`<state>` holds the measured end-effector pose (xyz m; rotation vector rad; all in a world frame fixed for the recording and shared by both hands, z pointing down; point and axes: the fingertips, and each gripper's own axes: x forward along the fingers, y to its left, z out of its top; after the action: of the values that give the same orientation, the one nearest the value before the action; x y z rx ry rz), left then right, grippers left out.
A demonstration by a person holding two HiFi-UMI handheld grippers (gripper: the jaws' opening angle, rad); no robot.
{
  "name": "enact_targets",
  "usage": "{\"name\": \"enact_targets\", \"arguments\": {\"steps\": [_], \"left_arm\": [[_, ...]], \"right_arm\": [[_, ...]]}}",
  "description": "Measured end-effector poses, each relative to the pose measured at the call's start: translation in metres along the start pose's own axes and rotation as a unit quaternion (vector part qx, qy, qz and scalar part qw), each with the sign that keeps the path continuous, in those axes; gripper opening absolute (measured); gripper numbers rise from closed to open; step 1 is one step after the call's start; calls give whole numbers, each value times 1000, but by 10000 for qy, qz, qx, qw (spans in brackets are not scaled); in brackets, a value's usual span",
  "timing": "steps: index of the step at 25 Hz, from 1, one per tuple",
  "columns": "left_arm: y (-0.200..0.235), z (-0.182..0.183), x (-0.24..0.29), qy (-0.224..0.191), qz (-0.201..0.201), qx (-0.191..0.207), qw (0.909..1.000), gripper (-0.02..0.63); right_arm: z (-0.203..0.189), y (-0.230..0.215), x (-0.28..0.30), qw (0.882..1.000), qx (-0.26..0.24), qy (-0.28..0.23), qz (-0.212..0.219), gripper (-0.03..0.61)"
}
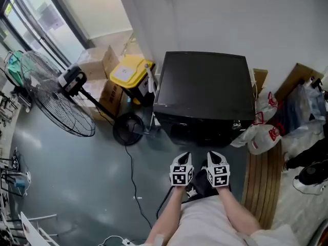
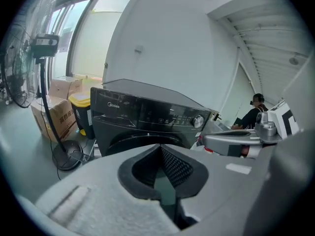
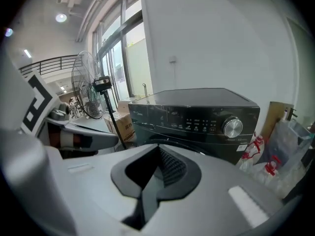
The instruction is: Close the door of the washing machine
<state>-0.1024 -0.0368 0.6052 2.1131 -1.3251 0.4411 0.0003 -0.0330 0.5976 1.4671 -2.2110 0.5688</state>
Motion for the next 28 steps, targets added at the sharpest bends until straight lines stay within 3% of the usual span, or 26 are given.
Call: {"name": "enact_targets", "arguments": {"steps": [10, 22, 28], "left_arm": [[3, 7, -9, -84, 37, 82, 9999, 3], [14, -9, -7, 230, 93, -212, 9995, 3], [11, -7, -5, 272, 46, -159, 9995, 3]], "right_arm": [[6, 1, -5, 9997, 185, -108, 115, 3], [1, -8, 0, 9996, 277, 39, 67, 3], [0, -11, -1, 9994, 323, 84, 80, 3]]}}
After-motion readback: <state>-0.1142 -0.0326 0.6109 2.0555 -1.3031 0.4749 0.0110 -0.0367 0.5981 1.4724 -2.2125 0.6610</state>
